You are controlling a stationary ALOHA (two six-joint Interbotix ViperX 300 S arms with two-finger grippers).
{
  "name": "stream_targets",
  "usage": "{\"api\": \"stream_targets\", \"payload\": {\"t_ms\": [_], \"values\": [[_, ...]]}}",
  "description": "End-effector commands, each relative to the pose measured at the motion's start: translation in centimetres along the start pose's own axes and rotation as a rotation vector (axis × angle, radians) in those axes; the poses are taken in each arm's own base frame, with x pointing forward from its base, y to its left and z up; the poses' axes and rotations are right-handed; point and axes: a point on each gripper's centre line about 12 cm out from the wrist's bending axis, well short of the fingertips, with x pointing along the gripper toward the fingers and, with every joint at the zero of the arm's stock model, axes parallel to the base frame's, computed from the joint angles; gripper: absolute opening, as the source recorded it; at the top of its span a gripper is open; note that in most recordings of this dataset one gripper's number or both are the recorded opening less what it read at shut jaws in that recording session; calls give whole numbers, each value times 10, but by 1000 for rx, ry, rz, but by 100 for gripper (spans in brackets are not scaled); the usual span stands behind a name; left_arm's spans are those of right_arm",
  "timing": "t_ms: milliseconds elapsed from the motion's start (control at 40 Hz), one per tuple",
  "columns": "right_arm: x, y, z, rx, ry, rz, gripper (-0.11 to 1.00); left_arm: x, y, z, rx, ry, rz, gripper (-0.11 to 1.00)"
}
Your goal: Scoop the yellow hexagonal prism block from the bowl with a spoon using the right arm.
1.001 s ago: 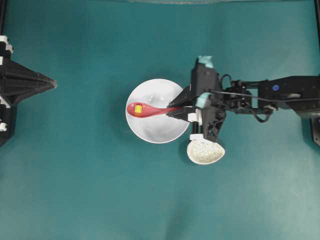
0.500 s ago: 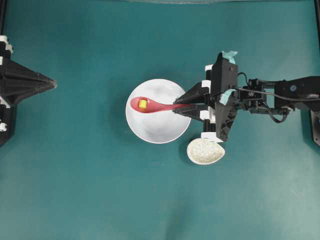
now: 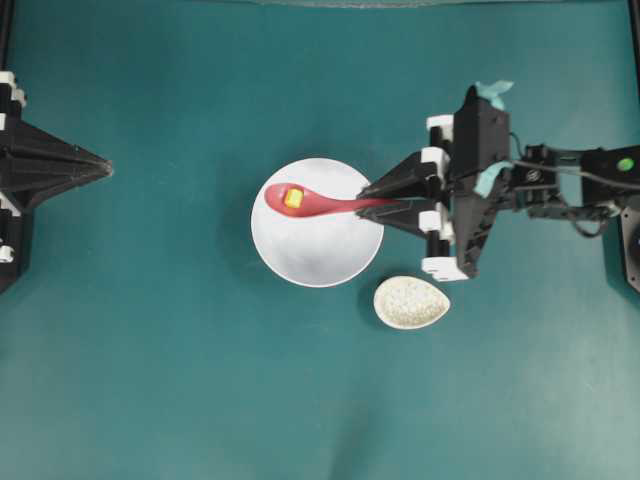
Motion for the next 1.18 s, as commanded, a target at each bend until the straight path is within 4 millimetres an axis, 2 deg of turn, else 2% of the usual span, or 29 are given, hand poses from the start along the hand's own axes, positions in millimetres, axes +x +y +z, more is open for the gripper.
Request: {"api": "stream_targets", "payload": {"t_ms": [0,300,1151], "values": [[-12,4,19,-5,-37,14,24,1,0,12,-3,-34,1,0],[-27,5,29,-2,-58,22,24,1,0,12,-5,-34,1,0],[-26,6,30,-1,-52,23,24,0,0,9,3,1,2,0]]}}
